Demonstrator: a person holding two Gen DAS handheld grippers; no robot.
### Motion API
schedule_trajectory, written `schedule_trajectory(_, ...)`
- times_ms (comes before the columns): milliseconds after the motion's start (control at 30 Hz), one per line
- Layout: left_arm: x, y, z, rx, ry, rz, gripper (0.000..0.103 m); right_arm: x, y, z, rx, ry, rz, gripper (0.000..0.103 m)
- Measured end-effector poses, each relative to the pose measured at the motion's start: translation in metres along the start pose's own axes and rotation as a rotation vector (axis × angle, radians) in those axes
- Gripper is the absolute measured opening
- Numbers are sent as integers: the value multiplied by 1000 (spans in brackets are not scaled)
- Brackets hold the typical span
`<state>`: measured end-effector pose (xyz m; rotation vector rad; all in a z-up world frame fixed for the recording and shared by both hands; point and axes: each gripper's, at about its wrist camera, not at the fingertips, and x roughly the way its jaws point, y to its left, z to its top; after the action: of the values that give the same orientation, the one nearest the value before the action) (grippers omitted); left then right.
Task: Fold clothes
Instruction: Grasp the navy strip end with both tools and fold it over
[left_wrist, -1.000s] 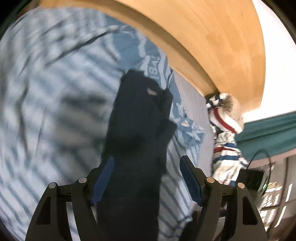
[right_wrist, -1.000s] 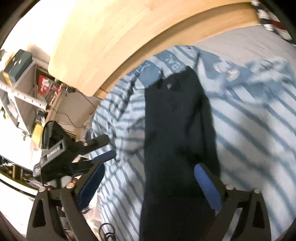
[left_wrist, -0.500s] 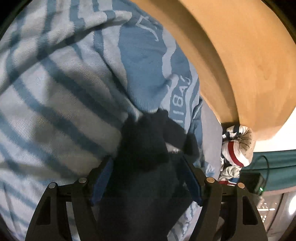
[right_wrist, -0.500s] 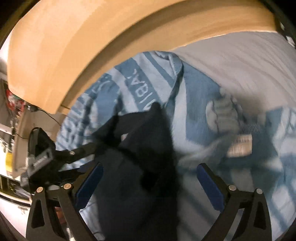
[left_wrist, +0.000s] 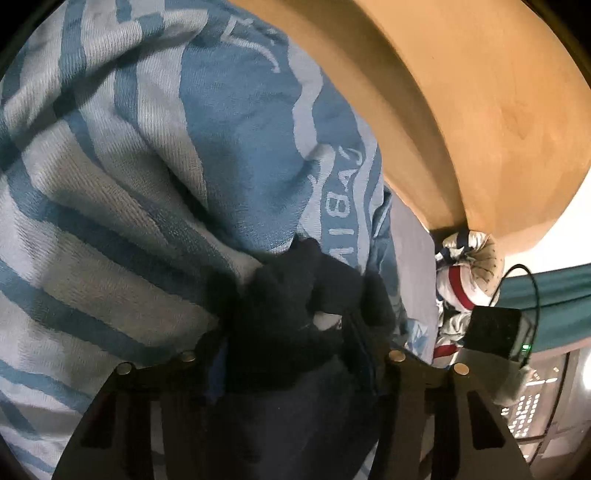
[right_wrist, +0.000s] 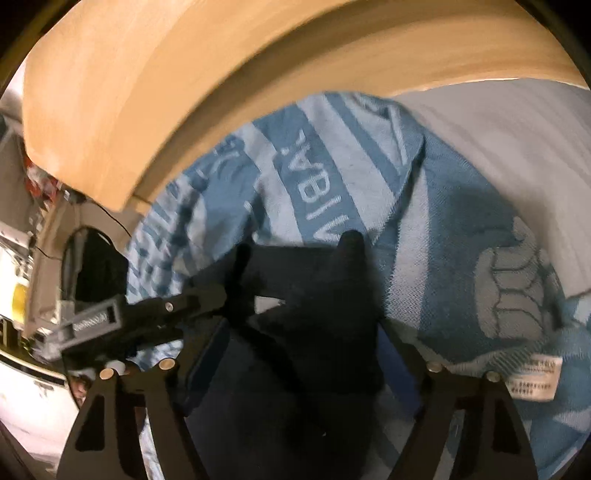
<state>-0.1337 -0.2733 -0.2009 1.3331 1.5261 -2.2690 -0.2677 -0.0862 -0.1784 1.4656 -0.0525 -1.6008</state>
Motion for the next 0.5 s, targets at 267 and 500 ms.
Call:
schedule_trajectory(267,9,-9,-7,21,35,5,55,6,-10,-1,59,-10,65,94)
schedule_trajectory(500,-8,-27,-23,114,-4,47,21,-9,17,-17,-56,-28,-48,33)
